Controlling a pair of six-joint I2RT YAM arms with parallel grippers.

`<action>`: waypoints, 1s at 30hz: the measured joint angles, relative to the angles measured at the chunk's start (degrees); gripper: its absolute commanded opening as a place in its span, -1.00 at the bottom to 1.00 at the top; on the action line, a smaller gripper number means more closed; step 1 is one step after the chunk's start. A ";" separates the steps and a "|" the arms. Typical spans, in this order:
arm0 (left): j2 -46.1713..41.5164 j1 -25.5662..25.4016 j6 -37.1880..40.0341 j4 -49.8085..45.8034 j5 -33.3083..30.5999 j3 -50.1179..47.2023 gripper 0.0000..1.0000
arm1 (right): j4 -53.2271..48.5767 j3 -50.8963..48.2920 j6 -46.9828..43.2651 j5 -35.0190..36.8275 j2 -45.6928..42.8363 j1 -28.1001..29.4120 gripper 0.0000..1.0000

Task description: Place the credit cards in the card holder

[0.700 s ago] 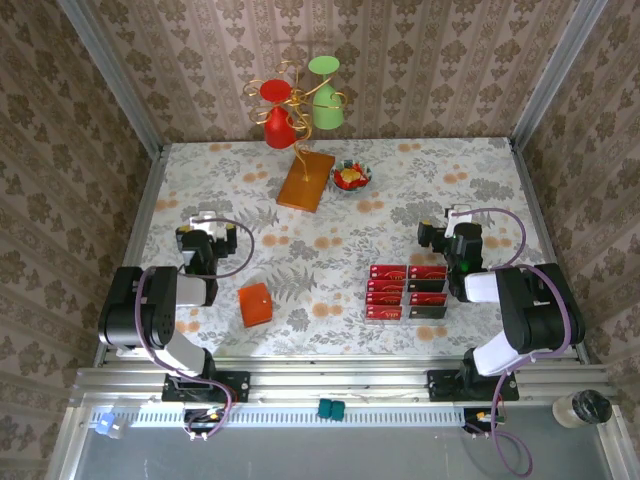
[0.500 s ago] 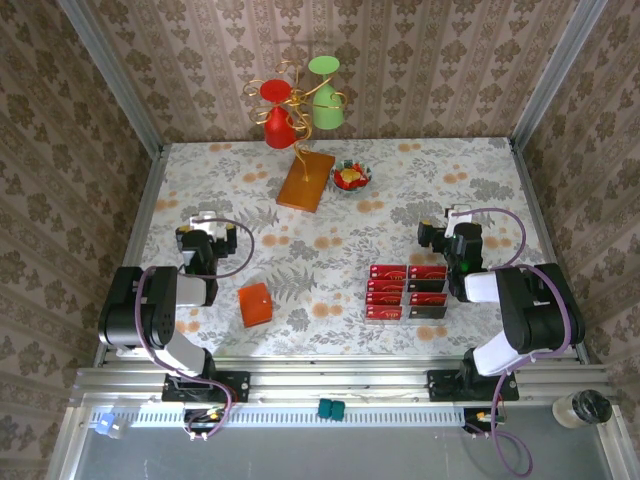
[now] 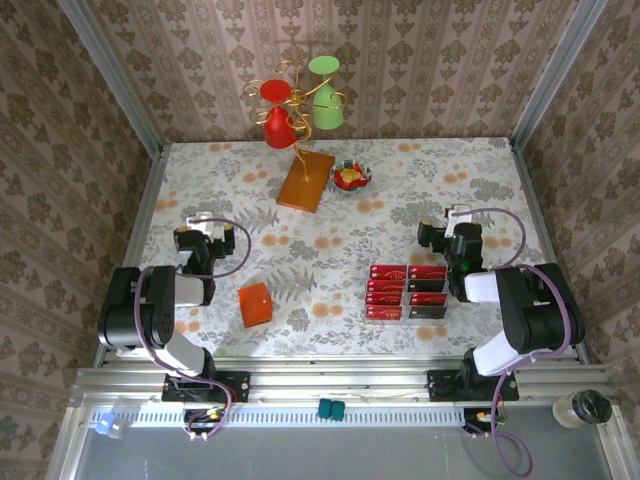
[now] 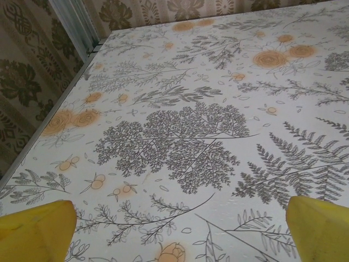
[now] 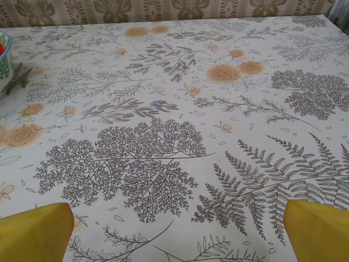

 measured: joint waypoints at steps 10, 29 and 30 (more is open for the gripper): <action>0.00 0.33 -0.17 -0.70 1.68 0.00 1.00 | -0.02 0.00 0.00 -0.15 0.00 0.00 1.00; -1.51 0.48 -0.57 -3.65 2.95 0.35 1.00 | -6.01 1.31 0.17 -0.07 -2.62 0.00 1.00; -2.62 0.63 -0.76 -5.88 2.99 0.98 1.00 | -10.25 2.86 0.28 0.15 -4.76 -0.07 1.00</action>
